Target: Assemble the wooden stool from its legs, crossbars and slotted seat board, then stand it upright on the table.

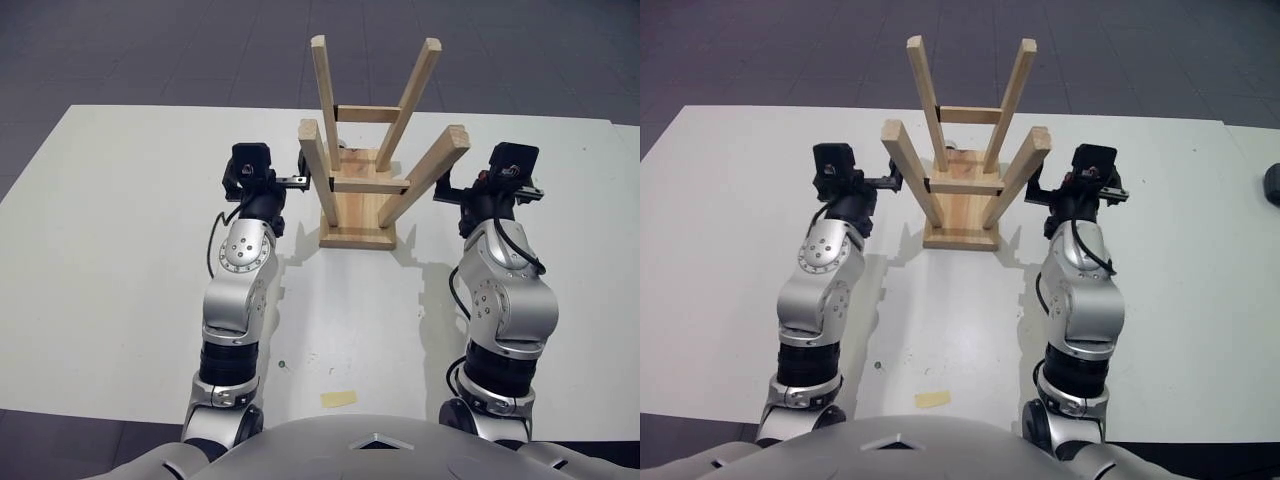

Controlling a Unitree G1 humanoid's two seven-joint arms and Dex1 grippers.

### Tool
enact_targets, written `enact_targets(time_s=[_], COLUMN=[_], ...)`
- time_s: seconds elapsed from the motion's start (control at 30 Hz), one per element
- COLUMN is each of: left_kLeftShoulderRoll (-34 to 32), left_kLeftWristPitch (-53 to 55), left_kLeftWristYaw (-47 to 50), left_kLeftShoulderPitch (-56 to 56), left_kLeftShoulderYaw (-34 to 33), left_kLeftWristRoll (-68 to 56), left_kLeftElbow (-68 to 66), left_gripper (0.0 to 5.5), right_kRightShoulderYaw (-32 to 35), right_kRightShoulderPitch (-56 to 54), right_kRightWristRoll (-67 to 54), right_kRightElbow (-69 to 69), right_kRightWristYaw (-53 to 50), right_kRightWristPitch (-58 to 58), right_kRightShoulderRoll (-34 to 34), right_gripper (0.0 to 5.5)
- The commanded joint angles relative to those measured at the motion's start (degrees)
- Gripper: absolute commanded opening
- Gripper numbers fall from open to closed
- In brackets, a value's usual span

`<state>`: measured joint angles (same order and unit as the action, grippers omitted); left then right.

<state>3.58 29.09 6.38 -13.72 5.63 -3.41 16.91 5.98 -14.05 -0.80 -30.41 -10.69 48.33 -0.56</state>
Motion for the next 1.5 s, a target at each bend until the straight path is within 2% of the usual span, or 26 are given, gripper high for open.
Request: enact_targets(time_s=[0.03,0.13,0.27,0.33,0.37,0.43,0.57,0.67,0.83,1.0,1.17,1.23,1.3,1.4,1.5], left_kLeftShoulderRoll=[1.5,1.2,1.4,0.5,0.2,-0.1,0.1,0.6,1.1,0.7,4.9,5.9,5.5,3.1,0.6], left_kLeftWristPitch=[-0.3,-1.7,-2.9,-3.9,-4.1,-4.1,-1.3,-1.4,-2.3,-2.6,-2.1,-3.1,-4.1,-5.9,-7.4], left_kLeftWristYaw=[-1.1,3.6,12.5,15.1,14.9,10.5,-3.2,-6.2,-5.2,0.0,10.3,14.1,15.9,16.7,16.0], left_kLeftShoulderPitch=[-2.7,-1.6,1.2,1.5,1.2,0.2,-0.3,-0.8,-1.8,-0.3,0.0,-0.7,-1.2,-1.4,-1.7], left_kLeftShoulderYaw=[1.4,-4.2,-15.2,-18.8,-19.1,-15.1,2.3,7.4,5.2,0.7,-12.7,-17.3,-19.4,-20.3,-19.7], left_kLeftWristRoll=[0.3,1.4,1.8,2.1,1.8,0.9,-0.4,0.4,1.0,3.6,-1.2,-3.7,-4.9,-4.6,-2.9], left_kLeftElbow=[-4.7,-4.7,-1.2,-0.4,-0.3,-0.4,-1.0,-2.7,-4.7,-5.0,-3.8,-3.5,-2.8,-0.9,-0.2], left_gripper=[5.4,5.4,5.4,5.4,5.4,5.4,5.4,5.4,5.4,5.4,5.4,5.4,5.4,5.4,5.4], right_kRightShoulderYaw=[-2.7,-0.3,11.1,14.0,14.3,11.3,-3.3,-6.3,-5.0,1.9,8.2,12.6,16.2,17.7,15.4], right_kRightShoulderPitch=[-1.8,-1.7,-1.4,-1.5,-1.9,-2.6,-2.2,-1.4,-2.2,-3.5,-4.5,-6.8,-10.2,-13.3,-12.0], right_kRightWristRoll=[1.1,4.1,7.0,7.2,6.5,2.7,-4.0,-4.4,1.1,5.5,3.6,-0.8,-9.8,-27.2,-39.7], right_kRightElbow=[2.4,4.3,6.8,6.6,6.2,5.4,1.8,1.5,4.5,9.3,9.8,9.7,7.3,-0.3,-5.8], right_kRightWristYaw=[-0.8,-4.5,-12.6,-13.6,-12.9,-7.4,6.0,6.7,3.3,-3.9,-3.1,-1.5,4.9,18.2,26.5], right_kRightWristPitch=[1.2,2.4,4.8,4.1,3.3,1.2,-1.7,-1.5,-3.5,-2.6,-5.1,-6.9,-10.3,-8.3,-4.9], right_kRightShoulderRoll=[-1.7,-1.9,-2.2,-1.7,-1.7,-2.6,-3.5,-4.6,-2.6,-2.3,0.3,0.5,1.6,5.0,8.1], right_gripper=[5.38,5.38,5.38,5.38,5.38,5.38,5.38,5.38,5.38,5.38,5.38,5.38,5.38,5.38,5.38])
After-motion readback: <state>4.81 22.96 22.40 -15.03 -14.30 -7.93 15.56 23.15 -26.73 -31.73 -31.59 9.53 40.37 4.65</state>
